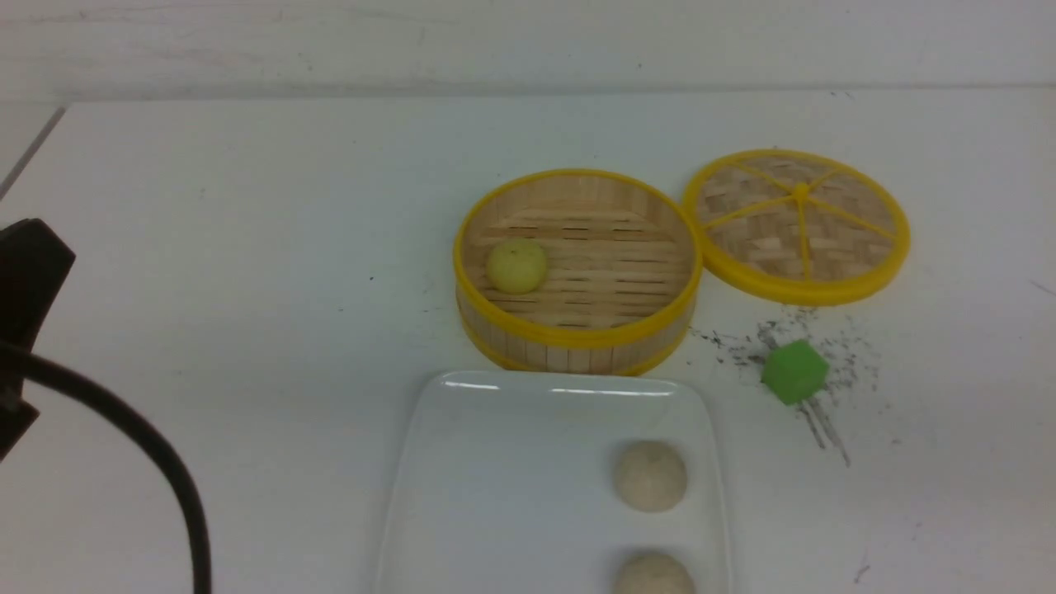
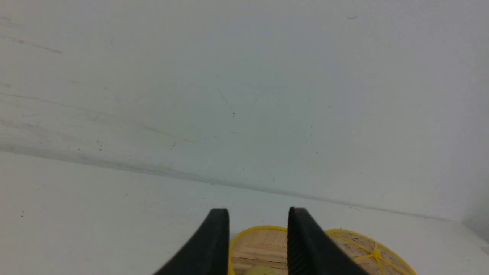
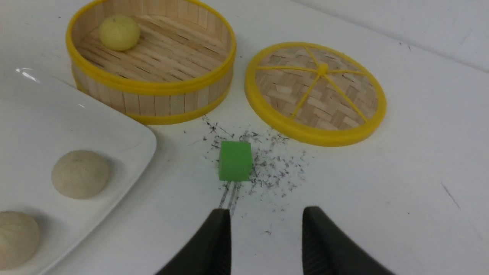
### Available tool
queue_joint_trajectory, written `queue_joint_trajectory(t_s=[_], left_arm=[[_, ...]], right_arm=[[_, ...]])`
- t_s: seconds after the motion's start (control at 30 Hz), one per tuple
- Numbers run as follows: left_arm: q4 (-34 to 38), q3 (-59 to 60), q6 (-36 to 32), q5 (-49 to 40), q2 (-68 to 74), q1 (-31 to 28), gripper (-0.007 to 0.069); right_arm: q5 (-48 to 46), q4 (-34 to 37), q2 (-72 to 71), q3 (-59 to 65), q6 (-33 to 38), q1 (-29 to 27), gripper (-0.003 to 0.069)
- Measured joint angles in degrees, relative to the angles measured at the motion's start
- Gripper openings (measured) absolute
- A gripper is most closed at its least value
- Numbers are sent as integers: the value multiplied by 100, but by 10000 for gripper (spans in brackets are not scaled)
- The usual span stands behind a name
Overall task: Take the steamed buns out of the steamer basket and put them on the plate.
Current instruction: Use the left arm to grab the steamed stuffed bun that is closest to it
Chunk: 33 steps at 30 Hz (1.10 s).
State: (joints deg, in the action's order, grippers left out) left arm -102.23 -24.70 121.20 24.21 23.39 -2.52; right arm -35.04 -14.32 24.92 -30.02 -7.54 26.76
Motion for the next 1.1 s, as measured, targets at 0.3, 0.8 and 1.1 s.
queue_joint_trajectory(t_s=[0.3,0.8,1.1], left_arm=[[0,0,0,162,0,0,251],[0,0,0,196,0,0,251],[0,0,0,246,0,0,251]], right_arm=[[-330,-2,0,528,-426,0,284],[22,314,0,822,-516,0,284],[49,83,0,822,-516,0,240]])
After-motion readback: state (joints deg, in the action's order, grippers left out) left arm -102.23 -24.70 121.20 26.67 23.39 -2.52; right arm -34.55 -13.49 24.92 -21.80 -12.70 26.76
